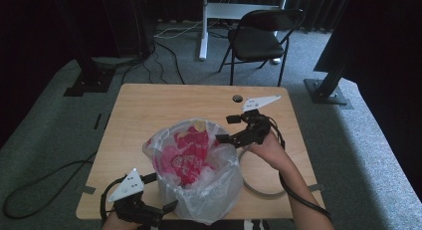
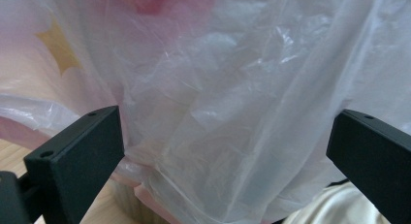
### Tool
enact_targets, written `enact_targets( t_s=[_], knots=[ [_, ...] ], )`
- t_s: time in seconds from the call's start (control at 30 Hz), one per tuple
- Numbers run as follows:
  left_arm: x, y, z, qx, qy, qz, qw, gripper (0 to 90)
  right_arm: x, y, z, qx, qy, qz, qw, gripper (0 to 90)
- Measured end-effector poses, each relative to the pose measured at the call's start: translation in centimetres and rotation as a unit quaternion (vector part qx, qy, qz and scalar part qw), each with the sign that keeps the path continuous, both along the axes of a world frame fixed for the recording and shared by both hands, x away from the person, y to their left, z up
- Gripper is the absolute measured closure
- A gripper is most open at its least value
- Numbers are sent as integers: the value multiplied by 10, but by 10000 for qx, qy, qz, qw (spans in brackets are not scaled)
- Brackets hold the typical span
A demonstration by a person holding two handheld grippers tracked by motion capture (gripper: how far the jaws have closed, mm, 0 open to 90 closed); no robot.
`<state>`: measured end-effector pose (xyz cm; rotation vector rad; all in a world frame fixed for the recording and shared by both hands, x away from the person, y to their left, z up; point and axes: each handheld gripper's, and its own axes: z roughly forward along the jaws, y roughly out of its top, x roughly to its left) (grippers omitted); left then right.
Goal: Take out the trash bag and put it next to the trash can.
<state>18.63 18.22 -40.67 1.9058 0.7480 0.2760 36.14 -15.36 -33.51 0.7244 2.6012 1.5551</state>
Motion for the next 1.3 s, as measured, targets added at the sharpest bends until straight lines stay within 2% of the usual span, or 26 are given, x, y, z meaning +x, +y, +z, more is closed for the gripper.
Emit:
enact_targets(
  t_s=[0.1, 0.17, 0.3, 0.33, 0.37, 0.5, 0.53, 0.57, 0.7, 0.77, 0.87, 0.93, 1.0, 1.17, 1.3],
  knots=[
    [0, -2, -1, 90, -47, 177, 9998, 8, 1, 10, -5, -192, 95, 167, 9996, 133],
    [1, -1, 0, 80, -28, 184, 9998, 36, 2, 14, -8, -242, 195, 376, 9988, 151],
    [-2, 2, 2, 144, -160, 205, 9996, 106, 3, 13, -11, -151, 378, 574, 9975, 251],
    [-3, 3, 4, 169, -193, 218, 9994, 140, 3, 13, -11, -132, 435, 656, 9968, 314],
    [-3, 5, 4, 175, -198, 211, 9994, 166, 2, 13, -11, -109, 437, 731, 9963, 331],
    [-4, 10, 6, 135, -213, 165, 9995, 292, -2, 13, -11, -230, 285, 649, 9972, 369],
    [-4, 12, 7, 117, -189, 144, 9997, 292, -2, 12, -10, -264, 246, 617, 9974, 389],
    [-5, 13, 7, 113, -219, 144, 9996, 353, -2, 12, -11, -292, 222, 594, 9976, 419],
    [-8, 19, 11, 61, -310, 129, 9994, 541, 1, 10, -11, -289, 354, 483, 9978, 495],
    [-10, 18, 11, 86, -382, 149, 9991, 604, 1, 10, -8, -375, 374, 388, 9978, 539],
    [-13, 18, 12, 107, -473, 191, 9986, 657, 1, 12, -6, -448, 327, 301, 9980, 584],
    [-14, 19, 13, 56, -544, 278, 9981, 750, 1, 14, -4, -544, 247, 245, 9979, 616],
    [-15, 21, 16, -33, -591, 336, 9977, 821, 1, 14, -1, -565, 185, 111, 9982, 692],
    [-17, 25, 25, -175, -722, 237, 9970, 893, 1, 15, 4, -602, 61, 41, 9982, 740],
    [-19, 30, 35, -282, -829, 171, 9960, 895, 0, 18, 7, -698, -92, -45, 9975, 763]
  ],
)
